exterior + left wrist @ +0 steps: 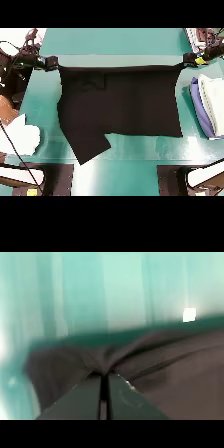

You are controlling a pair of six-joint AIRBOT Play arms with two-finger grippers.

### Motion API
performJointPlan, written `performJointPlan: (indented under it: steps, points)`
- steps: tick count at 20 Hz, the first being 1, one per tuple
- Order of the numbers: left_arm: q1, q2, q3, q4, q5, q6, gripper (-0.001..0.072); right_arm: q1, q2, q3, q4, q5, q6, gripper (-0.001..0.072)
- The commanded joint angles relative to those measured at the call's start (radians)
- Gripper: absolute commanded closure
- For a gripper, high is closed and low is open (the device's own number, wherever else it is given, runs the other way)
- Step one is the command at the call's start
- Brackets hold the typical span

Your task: Fold the shirts.

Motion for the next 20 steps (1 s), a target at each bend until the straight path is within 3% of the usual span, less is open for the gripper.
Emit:
performJointPlan:
  steps: [1, 7, 8, 9, 10, 11, 15, 20]
  points:
    - [-0.006, -0.004, -0.075, 0.058, -0.127, -0.034, 0.0679, 0.013, 0.05, -0.137, -0.039, 0.036, 0.0, 0.0696]
    - [-0.058, -0.004, -0.231, 0.057, -0.076, -0.047, 0.0676, 0.011, 0.178, -0.44, -0.035, -0.072, 0.002, 0.0694]
    - [-0.059, -0.004, -0.231, 0.057, -0.077, -0.072, 0.0648, 0.011, 0.184, -0.465, -0.034, -0.072, 0.011, 0.0688]
    - [-0.059, -0.004, -0.231, 0.056, -0.079, -0.087, 0.0358, 0.011, 0.186, -0.482, -0.026, -0.07, 0.013, 0.055]
    - [-0.058, -0.001, -0.231, 0.06, -0.081, -0.095, 0.0184, 0.011, 0.186, -0.489, -0.027, -0.066, 0.017, 0.0337]
    - [-0.058, 0.011, -0.231, 0.07, -0.09, -0.094, 0.0243, 0.01, 0.188, -0.489, -0.026, -0.053, 0.019, 0.0313]
    - [-0.031, 0.162, -0.26, 0.212, -0.182, -0.094, 0.024, -0.014, 0.272, -0.5, -0.014, 0.021, 0.014, 0.0315]
    - [0.016, 0.489, -0.659, 0.215, -0.207, -0.115, 0.0239, -0.104, 0.504, -0.72, 0.206, -0.001, -0.068, 0.0329]
